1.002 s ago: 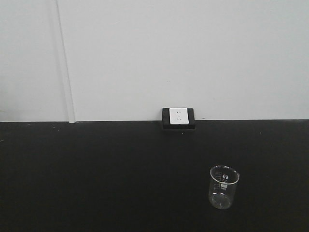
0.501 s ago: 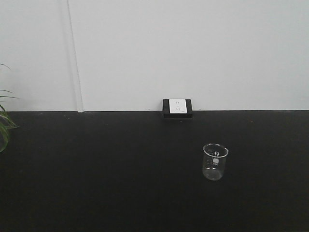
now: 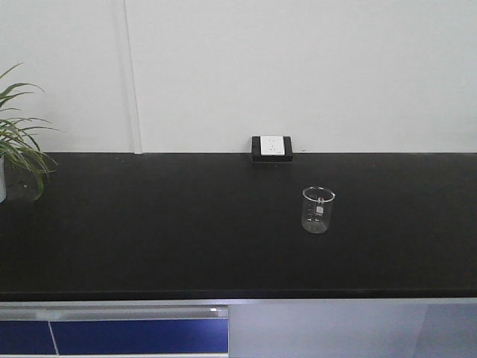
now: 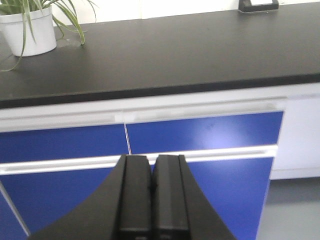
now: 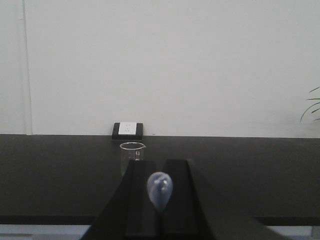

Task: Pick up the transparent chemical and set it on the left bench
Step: 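Drive the base to the bench with the white bins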

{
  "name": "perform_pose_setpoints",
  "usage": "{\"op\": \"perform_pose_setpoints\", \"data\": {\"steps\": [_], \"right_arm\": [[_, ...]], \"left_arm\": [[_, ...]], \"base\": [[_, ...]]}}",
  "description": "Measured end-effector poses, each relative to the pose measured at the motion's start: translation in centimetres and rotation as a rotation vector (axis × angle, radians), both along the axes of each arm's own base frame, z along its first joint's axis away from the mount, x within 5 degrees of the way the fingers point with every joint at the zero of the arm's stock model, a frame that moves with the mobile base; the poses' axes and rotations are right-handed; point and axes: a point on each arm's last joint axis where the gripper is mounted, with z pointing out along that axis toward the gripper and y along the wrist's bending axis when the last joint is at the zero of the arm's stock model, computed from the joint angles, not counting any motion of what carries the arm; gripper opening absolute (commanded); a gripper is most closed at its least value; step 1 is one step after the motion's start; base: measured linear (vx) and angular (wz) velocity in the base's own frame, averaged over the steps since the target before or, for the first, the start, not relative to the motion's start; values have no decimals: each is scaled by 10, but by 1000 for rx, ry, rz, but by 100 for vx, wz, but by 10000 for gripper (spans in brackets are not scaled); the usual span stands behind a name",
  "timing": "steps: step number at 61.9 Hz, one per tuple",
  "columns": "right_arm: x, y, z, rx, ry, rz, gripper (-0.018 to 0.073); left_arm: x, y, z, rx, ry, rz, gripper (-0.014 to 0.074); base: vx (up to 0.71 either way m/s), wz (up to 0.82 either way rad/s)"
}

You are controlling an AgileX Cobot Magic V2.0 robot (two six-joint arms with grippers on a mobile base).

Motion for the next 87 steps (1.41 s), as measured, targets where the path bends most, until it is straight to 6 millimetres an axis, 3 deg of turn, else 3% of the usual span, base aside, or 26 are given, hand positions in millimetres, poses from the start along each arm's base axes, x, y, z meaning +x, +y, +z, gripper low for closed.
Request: {"op": "perform_pose_setpoints", "data": {"steps": [43, 87], "right_arm": [[0, 0, 0, 0, 0, 0, 0], [0, 0, 0, 0, 1, 0, 0]], "left_arm": [[0, 0, 0, 0, 0, 0, -4], [0, 0, 0, 0, 0, 0, -4]], "base": [[-31, 15], [-10, 97]]}}
